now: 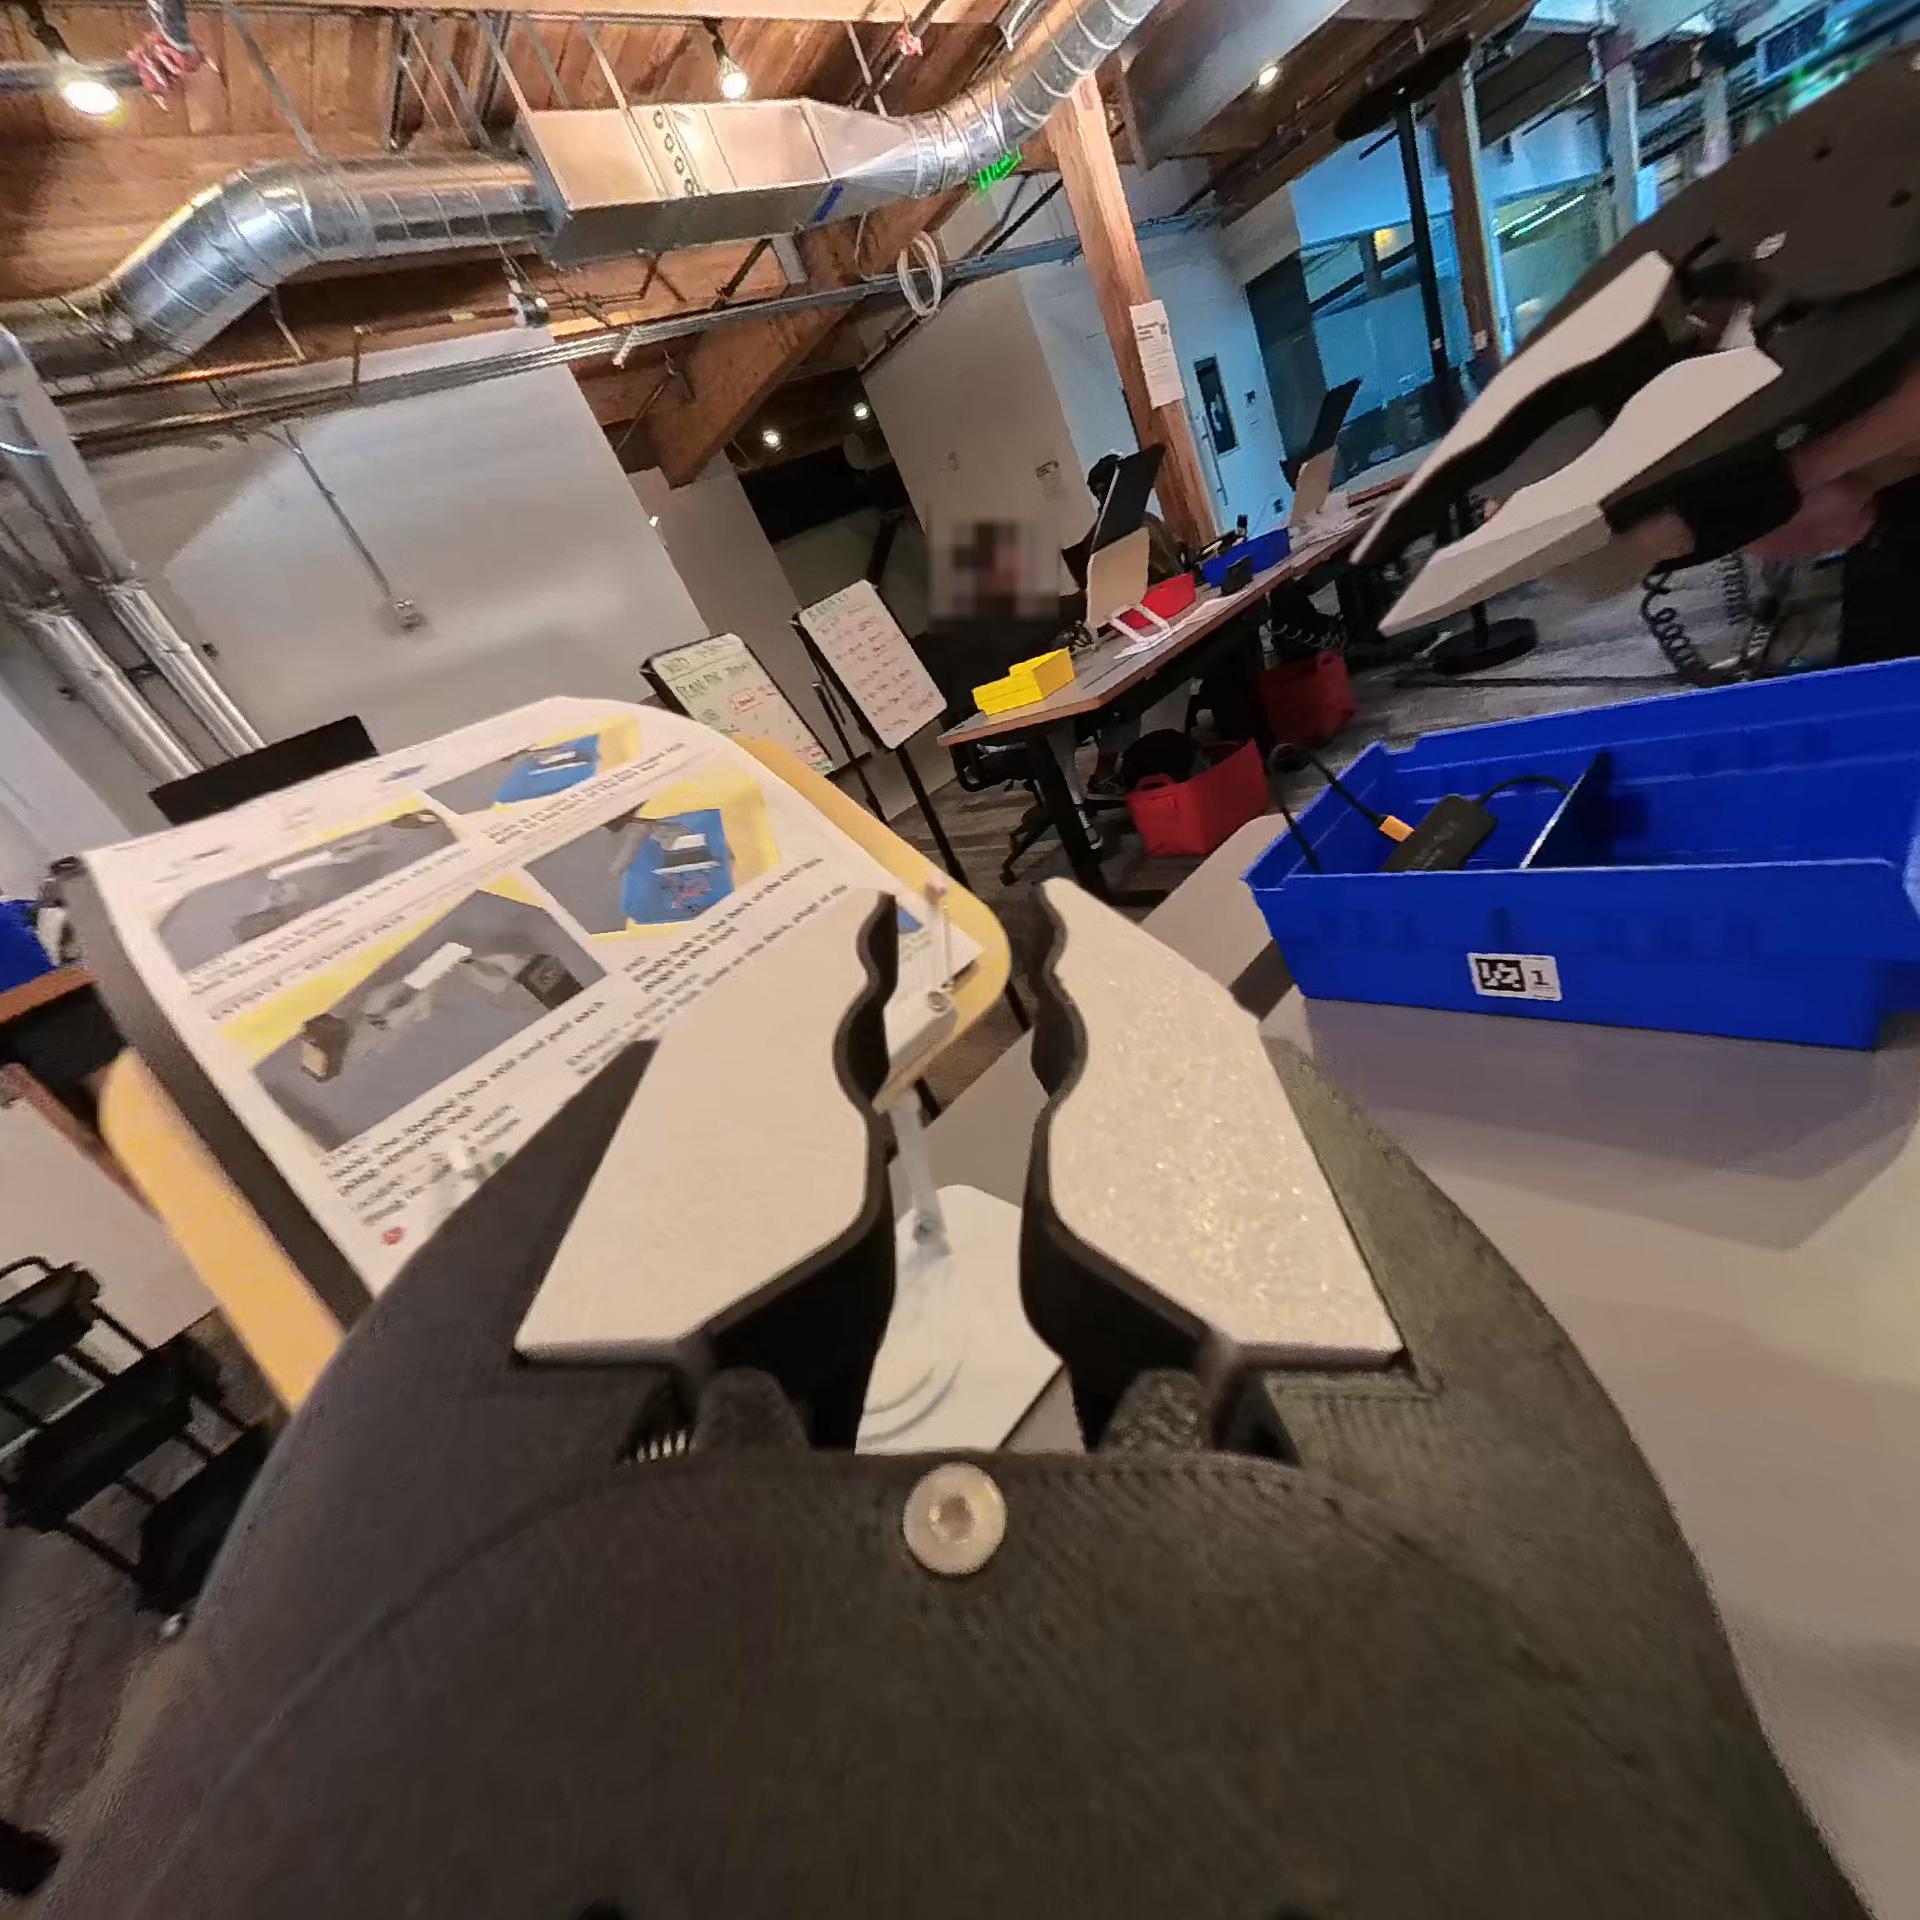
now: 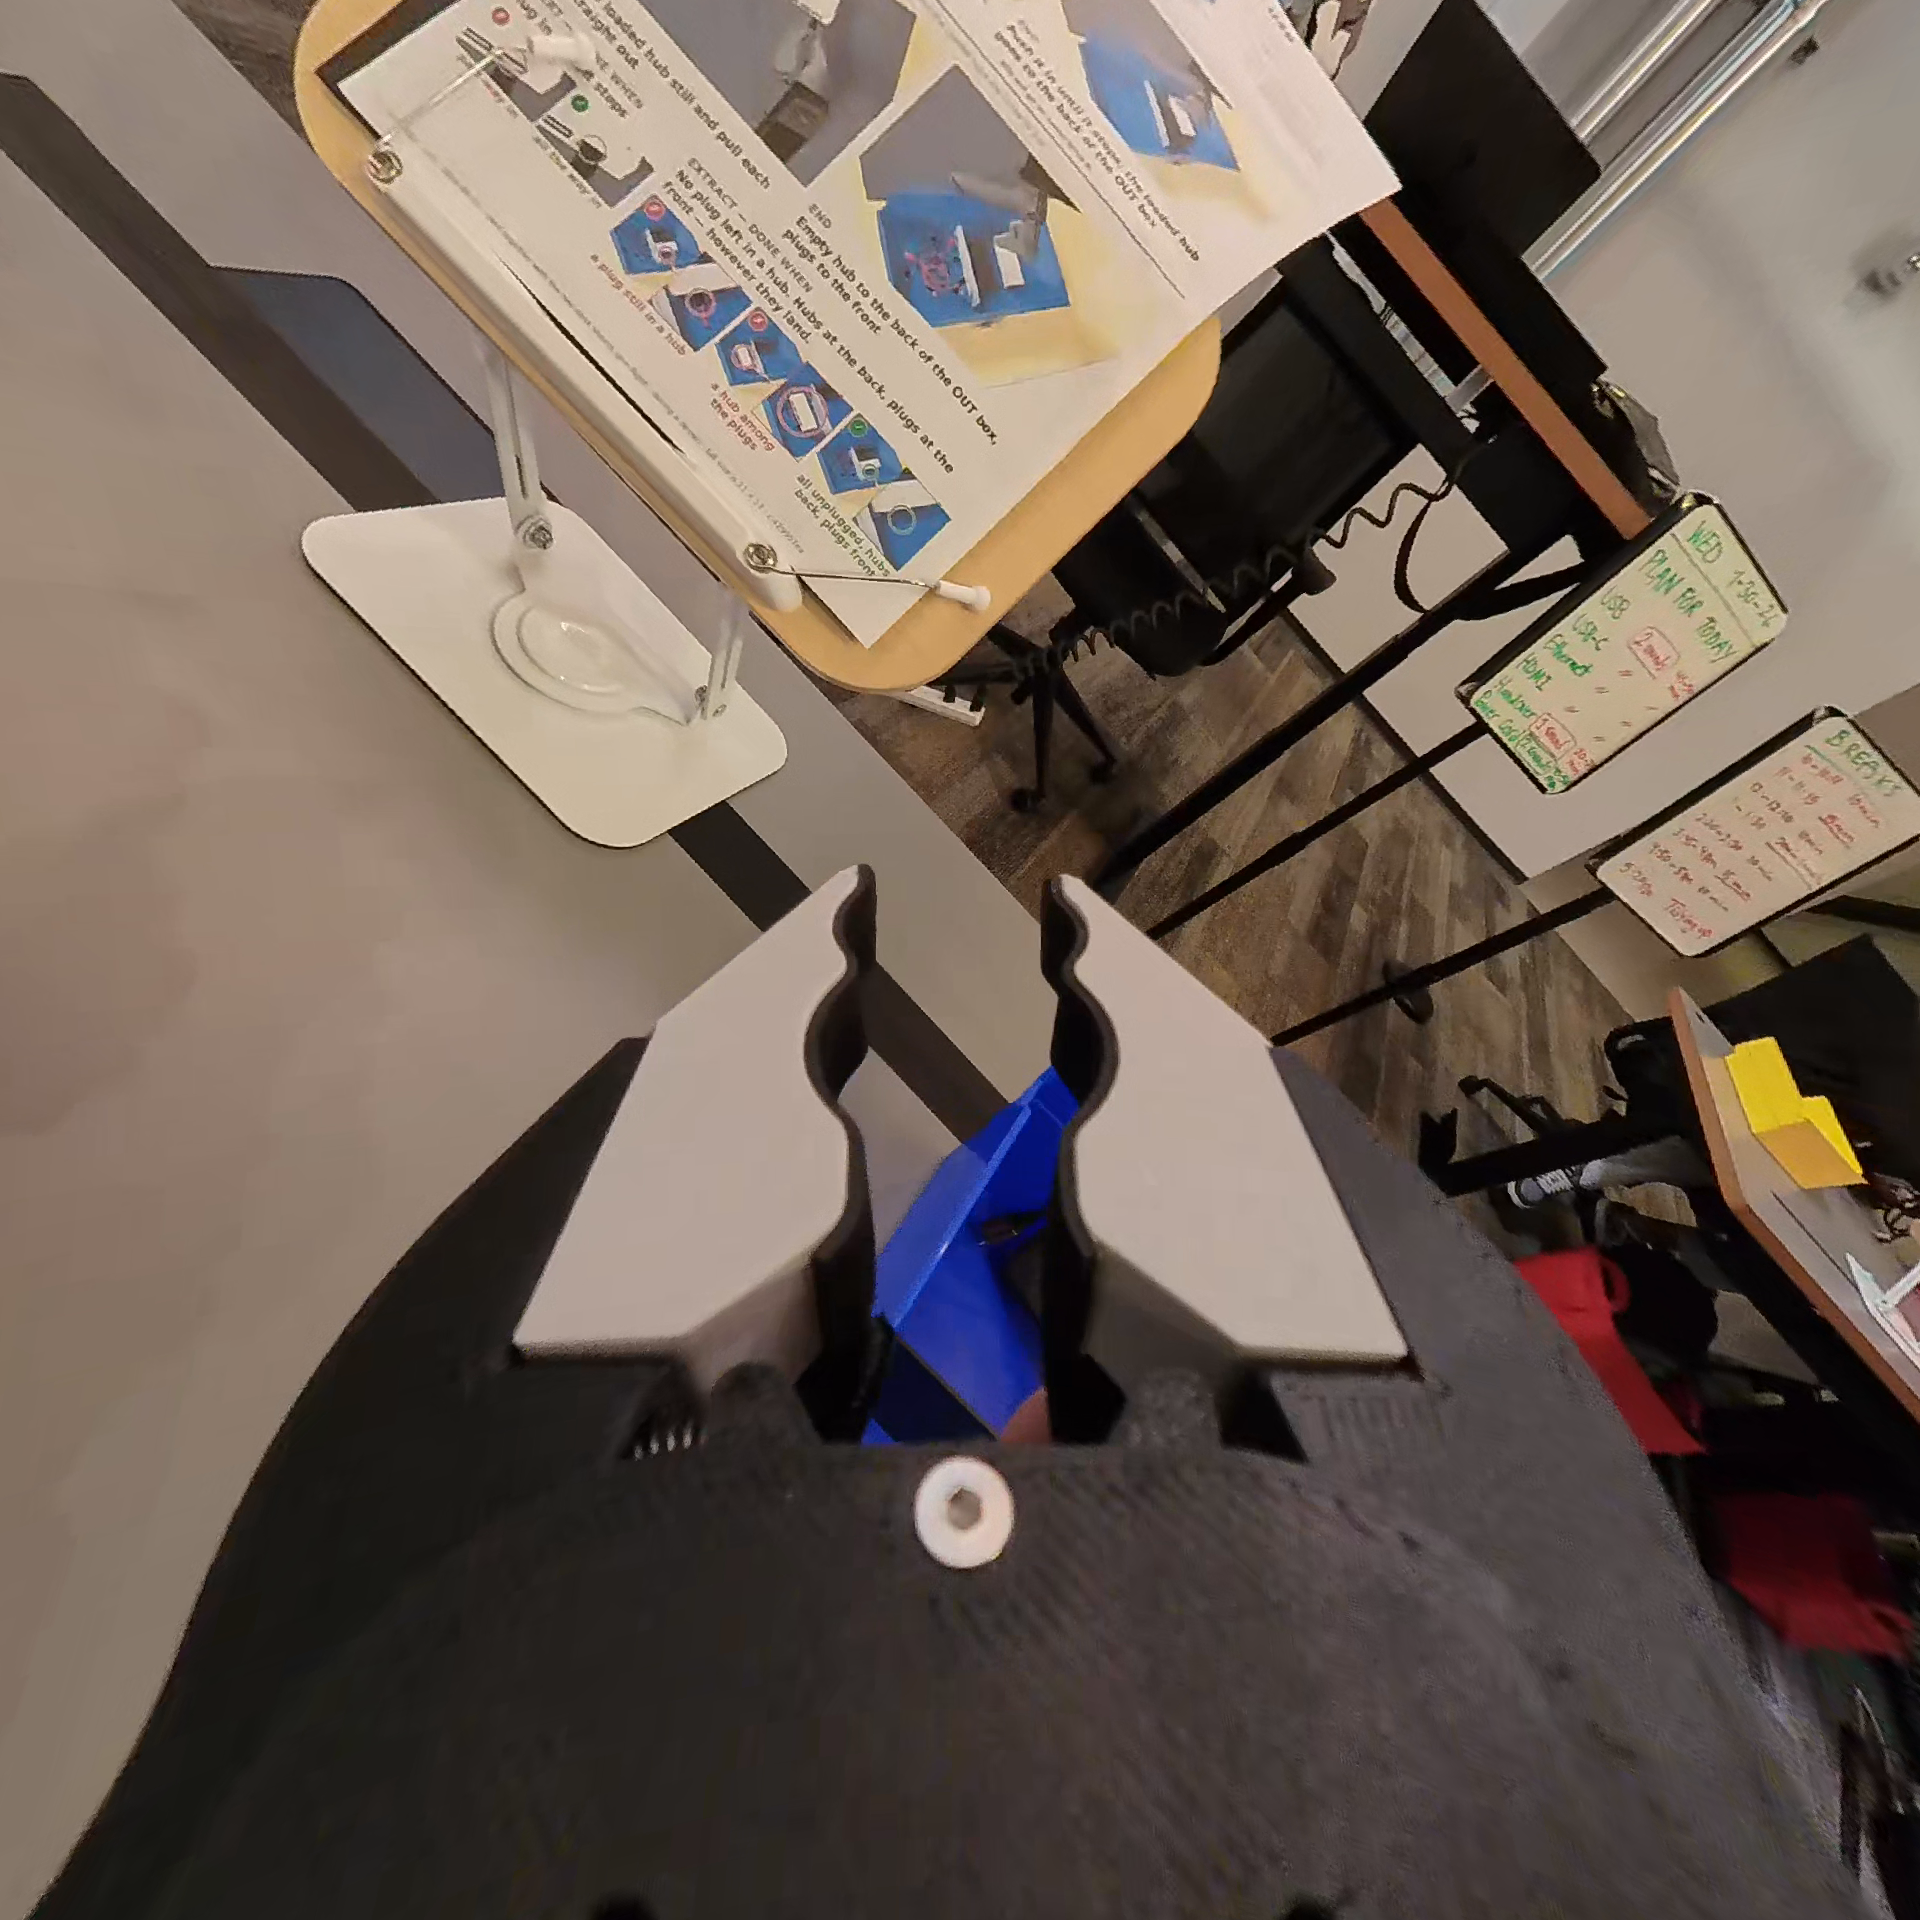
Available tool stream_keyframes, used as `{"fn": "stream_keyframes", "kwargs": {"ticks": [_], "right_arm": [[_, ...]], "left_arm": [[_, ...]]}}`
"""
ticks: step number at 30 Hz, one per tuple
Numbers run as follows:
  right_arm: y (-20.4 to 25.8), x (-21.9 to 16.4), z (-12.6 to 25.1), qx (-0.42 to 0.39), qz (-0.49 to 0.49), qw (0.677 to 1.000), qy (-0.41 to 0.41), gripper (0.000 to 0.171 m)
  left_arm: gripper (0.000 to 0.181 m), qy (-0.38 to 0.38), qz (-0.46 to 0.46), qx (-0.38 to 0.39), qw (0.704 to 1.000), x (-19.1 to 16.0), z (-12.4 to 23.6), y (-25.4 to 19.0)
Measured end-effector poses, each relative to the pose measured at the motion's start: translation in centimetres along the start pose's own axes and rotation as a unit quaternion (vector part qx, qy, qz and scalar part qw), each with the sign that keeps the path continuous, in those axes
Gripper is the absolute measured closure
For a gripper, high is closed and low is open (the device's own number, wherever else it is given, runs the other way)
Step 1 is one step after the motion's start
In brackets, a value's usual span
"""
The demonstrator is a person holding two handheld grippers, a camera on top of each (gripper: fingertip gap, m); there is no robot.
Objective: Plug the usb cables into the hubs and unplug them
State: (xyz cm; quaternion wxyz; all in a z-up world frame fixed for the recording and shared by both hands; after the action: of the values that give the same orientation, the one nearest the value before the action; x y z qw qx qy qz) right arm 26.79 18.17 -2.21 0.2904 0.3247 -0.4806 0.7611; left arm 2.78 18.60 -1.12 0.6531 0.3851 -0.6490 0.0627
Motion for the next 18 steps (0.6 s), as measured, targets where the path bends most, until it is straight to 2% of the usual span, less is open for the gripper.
{"fn": "stream_keyframes", "kwargs": {"ticks": [7, 10, 13, 18], "right_arm": [[-0.6, 0.1, 0.8, -0.007, -0.002, 1.0, -0.012, 0.142], [-1.0, -0.4, 0.6, -0.015, 0.005, 1.0, -0.003, 0.142], [-1.1, -0.6, 0.5, -0.014, 0.003, 1.0, -0.002, 0.142], [-0.6, -0.5, 0.2, -0.006, 0.009, 1.0, -0.001, 0.142]], "left_arm": [[0.15, 0.086, -0.033, 0.058, 0.994, 1.5, 2.6, 7.5], [0.148, 0.15, -0.028, 0.083, 0.985, 0.2, 5.4, 11.7], [0.145, 0.225, 0.001, 0.123, 0.967, -3.8, 9.0, 16.4], [0.136, 0.373, 0.062, 0.18, 0.908, -14.2, 14.9, 22.1]]}}
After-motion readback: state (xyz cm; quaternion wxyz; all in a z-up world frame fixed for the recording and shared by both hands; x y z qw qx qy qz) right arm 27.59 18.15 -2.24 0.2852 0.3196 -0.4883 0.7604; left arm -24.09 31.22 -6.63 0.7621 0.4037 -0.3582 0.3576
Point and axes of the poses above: each gripper's, where its closed fingertips meet, z back along the fingers, x out of its top, y = z × x across the jaws, the point moved 1 cm from there along z, back along the fingers, and after that the axes turned 1 degree about -z, right-handed, at the moved point
